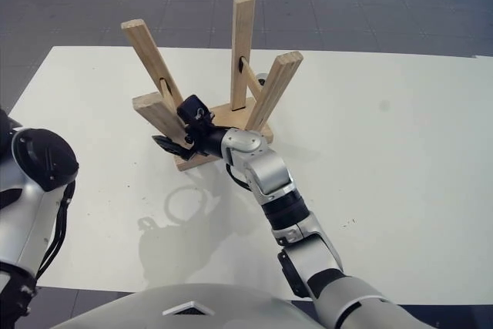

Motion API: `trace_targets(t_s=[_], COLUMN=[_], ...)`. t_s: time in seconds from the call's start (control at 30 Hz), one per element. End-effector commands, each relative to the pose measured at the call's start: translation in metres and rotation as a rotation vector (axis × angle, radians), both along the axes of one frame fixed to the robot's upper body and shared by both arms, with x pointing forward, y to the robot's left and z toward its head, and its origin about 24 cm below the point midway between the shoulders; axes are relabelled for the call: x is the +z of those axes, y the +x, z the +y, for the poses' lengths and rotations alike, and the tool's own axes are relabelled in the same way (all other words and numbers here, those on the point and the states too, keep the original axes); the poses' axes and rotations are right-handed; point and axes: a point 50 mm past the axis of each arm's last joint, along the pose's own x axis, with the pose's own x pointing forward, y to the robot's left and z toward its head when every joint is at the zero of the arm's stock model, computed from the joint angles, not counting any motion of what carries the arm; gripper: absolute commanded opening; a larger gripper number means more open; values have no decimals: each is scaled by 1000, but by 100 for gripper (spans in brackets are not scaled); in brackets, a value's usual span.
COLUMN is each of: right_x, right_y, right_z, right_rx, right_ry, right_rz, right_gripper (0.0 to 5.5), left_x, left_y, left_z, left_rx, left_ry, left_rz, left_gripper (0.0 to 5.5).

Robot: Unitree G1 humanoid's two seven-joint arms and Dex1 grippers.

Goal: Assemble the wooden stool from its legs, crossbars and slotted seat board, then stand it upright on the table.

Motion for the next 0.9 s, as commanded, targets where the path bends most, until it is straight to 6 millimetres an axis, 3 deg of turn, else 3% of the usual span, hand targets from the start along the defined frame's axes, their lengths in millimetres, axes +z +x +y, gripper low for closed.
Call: trace_targets(t_s=[0.03,0.2,0.47,0.57,0.9], right_x=[3,20,34,44,138], right_y=[-2,-9,-19,-22,-22], right_z=[-29,-46,-54,-56,-75], right_rx=[-83,-101,-80,-78,-72], right_ry=[-13,-18,9,46,321], right_rz=[-6,-45,-22,-13,-80], right_gripper=[426,426,426,426,426], left_x=[-9,-17,-64,-74,-94], left_y=[-4,-7,-7,-7,-7], left_z=[6,10,-11,-7,13], left_rx=[-11,-16,-107,-82,-4], left_ry=[18,31,100,100,131], left_rz=[21,39,168,202,262], left_gripper=[304,304,304,304,304])
